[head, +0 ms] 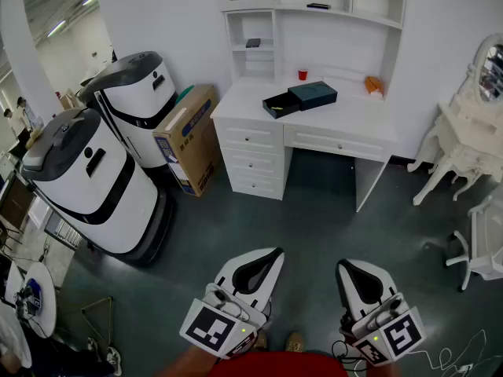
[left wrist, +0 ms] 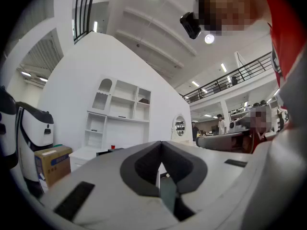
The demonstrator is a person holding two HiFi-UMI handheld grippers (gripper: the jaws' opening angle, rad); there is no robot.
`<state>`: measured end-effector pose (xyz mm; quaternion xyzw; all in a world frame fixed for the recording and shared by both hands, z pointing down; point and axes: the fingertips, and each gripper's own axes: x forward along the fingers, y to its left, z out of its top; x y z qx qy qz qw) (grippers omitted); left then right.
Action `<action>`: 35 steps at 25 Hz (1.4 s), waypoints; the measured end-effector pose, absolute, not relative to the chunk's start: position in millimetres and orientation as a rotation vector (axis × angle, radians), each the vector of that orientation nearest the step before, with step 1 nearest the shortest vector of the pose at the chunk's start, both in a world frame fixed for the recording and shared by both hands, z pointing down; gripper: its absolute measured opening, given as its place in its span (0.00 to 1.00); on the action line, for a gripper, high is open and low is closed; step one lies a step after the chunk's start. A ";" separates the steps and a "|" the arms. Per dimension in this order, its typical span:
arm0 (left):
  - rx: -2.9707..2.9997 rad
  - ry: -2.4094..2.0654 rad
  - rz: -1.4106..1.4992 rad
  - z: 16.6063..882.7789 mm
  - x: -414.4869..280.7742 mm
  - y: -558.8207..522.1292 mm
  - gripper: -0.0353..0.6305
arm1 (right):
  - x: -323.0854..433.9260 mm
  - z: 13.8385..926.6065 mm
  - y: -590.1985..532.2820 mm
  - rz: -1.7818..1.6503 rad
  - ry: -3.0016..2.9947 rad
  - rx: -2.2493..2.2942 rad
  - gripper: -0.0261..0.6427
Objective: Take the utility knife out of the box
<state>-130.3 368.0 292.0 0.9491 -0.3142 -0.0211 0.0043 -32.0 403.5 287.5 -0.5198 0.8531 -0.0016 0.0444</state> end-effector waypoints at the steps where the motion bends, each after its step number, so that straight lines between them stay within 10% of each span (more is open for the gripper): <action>1: 2.991 -0.997 -0.099 289.3 -131.5 366.9 0.11 | -32.7 287.6 403.6 -0.005 2.608 -1.585 0.04; 35: 2.950 -1.201 -0.161 278.5 -86.4 330.9 0.11 | 28.1 281.6 372.8 0.031 2.675 -1.468 0.05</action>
